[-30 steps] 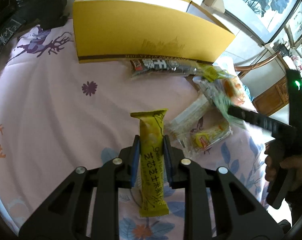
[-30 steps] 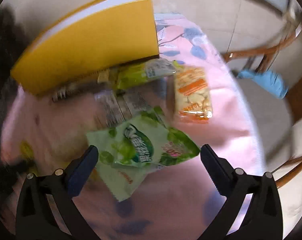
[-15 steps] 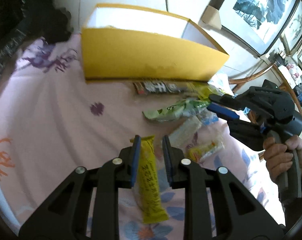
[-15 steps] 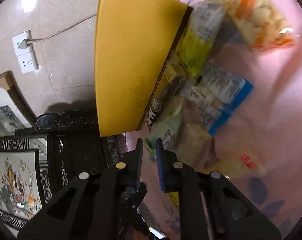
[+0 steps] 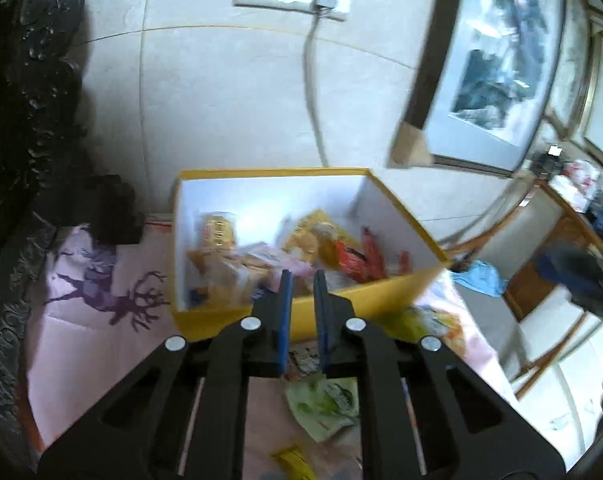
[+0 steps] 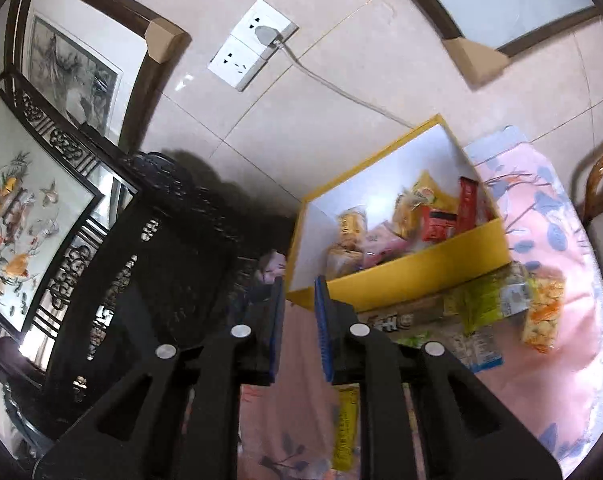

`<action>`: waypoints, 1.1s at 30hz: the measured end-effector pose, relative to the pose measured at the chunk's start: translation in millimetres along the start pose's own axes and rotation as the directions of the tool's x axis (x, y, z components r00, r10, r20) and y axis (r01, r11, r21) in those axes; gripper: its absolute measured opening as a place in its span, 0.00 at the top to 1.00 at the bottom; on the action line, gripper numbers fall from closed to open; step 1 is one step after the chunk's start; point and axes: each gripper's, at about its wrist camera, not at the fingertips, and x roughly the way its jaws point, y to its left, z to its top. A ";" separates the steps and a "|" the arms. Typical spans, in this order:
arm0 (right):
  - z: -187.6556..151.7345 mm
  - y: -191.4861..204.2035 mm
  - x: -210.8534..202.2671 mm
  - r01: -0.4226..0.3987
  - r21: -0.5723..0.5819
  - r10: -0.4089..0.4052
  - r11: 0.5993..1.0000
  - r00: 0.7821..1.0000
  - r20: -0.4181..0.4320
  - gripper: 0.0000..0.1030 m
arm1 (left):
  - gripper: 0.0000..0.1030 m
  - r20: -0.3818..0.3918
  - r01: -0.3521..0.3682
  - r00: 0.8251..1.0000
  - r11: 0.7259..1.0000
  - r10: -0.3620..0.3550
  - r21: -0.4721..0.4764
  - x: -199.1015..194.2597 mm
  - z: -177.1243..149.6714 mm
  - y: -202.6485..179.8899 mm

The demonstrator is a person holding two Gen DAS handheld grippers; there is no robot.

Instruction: Organize snacks

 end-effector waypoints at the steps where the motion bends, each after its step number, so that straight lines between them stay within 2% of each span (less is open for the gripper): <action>1: -1.7 2.6 -3.0 0.044 -0.009 -0.044 0.999 0.999 -0.009 0.50 | 0.68 -0.045 -0.031 0.999 0.999 0.030 -0.019 1.9 -12.9 3.0; 2: -11.1 3.3 -2.6 0.098 -0.015 -0.098 0.995 0.994 -0.039 0.35 | 0.19 -0.085 -0.029 0.996 0.999 0.027 -0.028 -0.6 -28.4 4.7; 3: -18.5 2.9 -3.4 0.108 -0.017 -0.109 0.994 0.992 -0.060 0.20 | 0.07 -0.109 -0.021 0.994 0.999 0.016 -0.036 -4.6 -44.8 4.6; 5: -29.9 -8.5 -5.9 0.103 0.007 -0.103 0.995 0.992 -0.075 0.14 | 0.06 -0.142 -0.028 0.990 0.998 0.020 -0.052 -16.0 -79.2 -3.7; 7: -39.7 -26.0 -6.5 0.171 0.059 -0.165 0.983 0.982 -0.094 0.06 | 0.06 -0.231 -0.009 0.973 1.000 0.004 -0.021 -13.7 -116.1 -18.4; 9: -47.3 -35.0 -1.7 0.244 0.056 -0.236 0.968 0.965 -0.118 0.02 | 0.06 -0.294 -0.046 0.954 0.999 0.048 0.016 1.0 -142.0 -27.5; 10: -49.7 -37.0 2.9 0.294 0.032 -0.288 0.955 0.949 -0.129 0.01 | 0.08 -0.337 -0.061 0.939 0.998 0.065 0.022 11.2 -153.4 -28.8; 11: -54.8 -34.6 13.5 0.387 -0.046 -0.390 0.921 0.911 -0.135 0.01 | 0.22 -0.374 -0.042 0.927 0.999 0.037 -0.004 22.3 -165.0 -27.9; 12: -62.2 -28.5 25.7 0.466 -0.158 -0.487 0.870 0.864 -0.130 0.01 | 0.35 -0.397 -0.030 0.918 0.999 0.015 -0.032 30.5 -174.9 -26.0; 13: -70.5 -23.2 34.0 0.490 -0.256 -0.530 0.834 0.840 -0.119 0.01 | 0.58 -0.438 -0.050 0.899 0.998 0.028 -0.040 38.9 -184.3 -23.1; 14: -87.8 -14.3 47.0 0.469 -0.428 -0.554 0.773 0.827 -0.094 0.01 | 0.61 -0.402 -0.053 0.915 0.998 0.035 -0.035 36.4 -187.4 -23.2; 15: -103.1 -7.4 54.7 0.424 -0.555 -0.552 0.715 0.831 -0.076 0.01 | 0.68 -0.391 -0.053 0.920 0.998 0.038 -0.027 35.2 -187.8 -23.9; 16: -127.3 -0.4 66.9 0.316 -0.722 -0.524 0.616 0.849 -0.075 0.01 | 0.74 -0.423 -0.056 0.905 0.998 0.044 -0.016 39.0 -189.5 -23.4; 17: -142.9 1.3 76.1 0.227 -0.806 -0.505 0.547 0.857 -0.101 0.01 | 0.75 -0.419 -0.042 0.908 0.999 0.033 -0.012 37.2 -189.4 -22.1; 18: -157.3 0.8 89.3 0.133 -0.872 -0.505 0.471 0.851 -0.142 0.01 | 0.76 -0.431 -0.034 0.902 0.999 0.025 -0.012 36.9 -189.5 -20.2; 19: -168.1 -2.4 101.2 0.065 -0.908 -0.514 0.413 0.840 -0.174 0.01 | 0.78 -0.441 -0.029 0.897 1.000 0.021 -0.011 36.3 -190.2 -17.8; 20: -174.5 -8.7 114.2 0.001 -0.923 -0.511 0.384 0.833 -0.212 0.01 | 0.79 -0.438 -0.034 0.898 0.999 0.024 -0.016 33.5 -191.3 -13.0; 21: -174.1 -14.7 123.2 -0.039 -0.916 -0.512 0.400 0.819 -0.258 0.01 | 0.80 -0.442 -0.041 0.897 0.999 0.024 -0.030 31.9 -193.0 -8.8; 22: -172.8 -21.6 132.4 -0.077 -0.899 -0.522 0.431 0.791 -0.318 0.12 | 0.80 -0.444 -0.038 0.896 0.998 0.011 -0.051 30.2 -193.9 -4.7; 23: -175.9 -30.8 144.3 -0.095 -0.897 -0.579 0.432 0.733 -0.357 0.28 | 0.80 -0.448 -0.038 0.894 0.997 0.003 -0.071 29.1 -193.4 -1.0; 24: -174.7 -30.8 143.8 -0.097 -0.886 -0.580 0.454 0.723 -0.376 0.43 | 0.80 -0.453 -0.043 0.891 0.995 -0.003 -0.090 27.0 -193.2 2.0; 25: -175.1 -29.1 143.5 -0.095 -0.878 -0.591 0.470 0.704 -0.393 0.62 | 0.80 -0.456 -0.038 0.890 0.994 -0.013 -0.103 25.8 -193.5 3.6; 26: -180.5 -23.7 141.3 -0.090 -0.880 -0.621 0.467 0.674 -0.399 0.65 | 0.80 -0.452 -0.022 0.891 0.993 -0.033 -0.114 24.6 -189.5 5.3; 27: -185.6 -19.9 138.2 -0.073 -0.889 -0.644 0.452 0.663 -0.382 0.69 | 0.80 -0.445 -0.017 0.895 0.993 -0.037 -0.115 22.6 -188.7 6.1; 28: -184.8 -18.9 135.4 -0.055 -0.860 -0.632 0.507 0.655 -0.415 0.71 | 0.80 -0.439 -0.014 0.898 0.994 -0.033 -0.105 20.5 -187.5 6.1; 29: -179.4 -20.5 133.3 -0.028 -0.808 -0.603 0.588 0.651 -0.461 0.71 | 0.80 -0.430 -0.014 0.902 0.995 -0.029 -0.097 18.7 -186.0 6.6; 30: -169.9 -23.7 129.2 0.029 -0.722 -0.554 0.692 0.663 -0.504 0.72 | 0.80 -0.419 -0.018 0.908 0.995 -0.024 -0.095 16.6 -183.7 8.1; 31: -161.5 -26.3 122.9 0.086 -0.644 -0.510 0.760 0.692 -0.510 0.72 | 0.80 -0.404 -0.005 0.914 0.994 -0.039 -0.108 13.5 -181.2 10.4; 33: -151.5 -26.7 110.7 0.136 -0.550 -0.449 0.824 0.748 -0.489 0.72 | 0.80 -0.392 0.011 0.918 0.991 -0.062 -0.131 9.5 -174.5 12.1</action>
